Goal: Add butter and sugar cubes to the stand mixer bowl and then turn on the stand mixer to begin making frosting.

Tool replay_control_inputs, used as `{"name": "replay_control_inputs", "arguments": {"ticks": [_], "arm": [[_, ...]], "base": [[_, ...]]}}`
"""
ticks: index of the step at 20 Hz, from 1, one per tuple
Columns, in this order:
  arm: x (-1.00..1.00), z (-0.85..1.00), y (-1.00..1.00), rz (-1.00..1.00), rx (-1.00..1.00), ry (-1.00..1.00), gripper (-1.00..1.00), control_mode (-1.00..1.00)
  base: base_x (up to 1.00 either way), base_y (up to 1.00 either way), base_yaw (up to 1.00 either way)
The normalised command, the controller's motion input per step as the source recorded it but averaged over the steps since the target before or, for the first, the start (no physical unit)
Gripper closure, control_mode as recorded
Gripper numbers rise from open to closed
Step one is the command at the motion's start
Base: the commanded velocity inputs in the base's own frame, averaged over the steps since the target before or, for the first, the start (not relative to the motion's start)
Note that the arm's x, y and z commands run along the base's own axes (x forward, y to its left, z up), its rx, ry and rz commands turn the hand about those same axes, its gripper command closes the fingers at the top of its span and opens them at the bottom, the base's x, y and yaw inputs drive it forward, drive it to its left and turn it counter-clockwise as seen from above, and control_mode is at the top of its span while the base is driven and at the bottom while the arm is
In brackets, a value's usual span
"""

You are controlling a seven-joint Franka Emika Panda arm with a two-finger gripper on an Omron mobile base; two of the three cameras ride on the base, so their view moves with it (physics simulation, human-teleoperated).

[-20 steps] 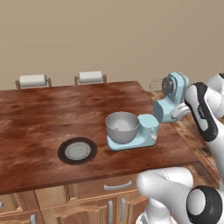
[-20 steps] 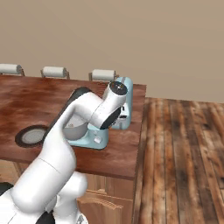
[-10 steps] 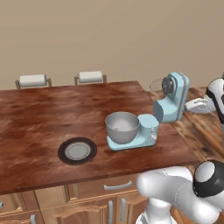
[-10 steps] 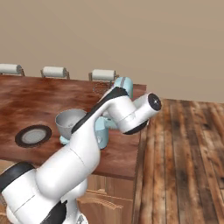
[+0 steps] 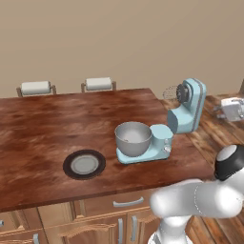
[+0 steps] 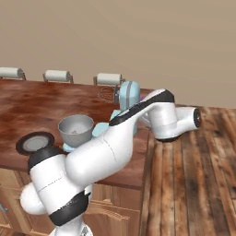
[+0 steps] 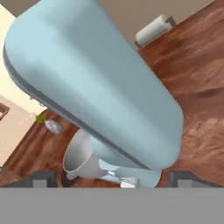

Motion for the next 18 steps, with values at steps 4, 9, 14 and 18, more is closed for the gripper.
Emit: {"name": "replay_control_inputs", "arguments": {"ticks": [4, 9, 14, 18], "arm": [[0.35, 0.06, -0.36, 0.00, 0.31, 0.00, -1.00, -1.00], [0.54, 0.00, -0.11, 0.00, 0.29, 0.02, -1.00, -1.00], [0.64, 0.00, 0.00, 0.00, 0.23, 0.07, -1.00, -1.00], [0.50, 0.00, 0.05, 0.00, 0.16, 0.08, -1.00, -1.00]], "base": [[0.00, 0.00, 0.00], [0.00, 0.00, 0.00], [0.00, 0.00, 0.00], [0.00, 0.00, 0.00]]}}
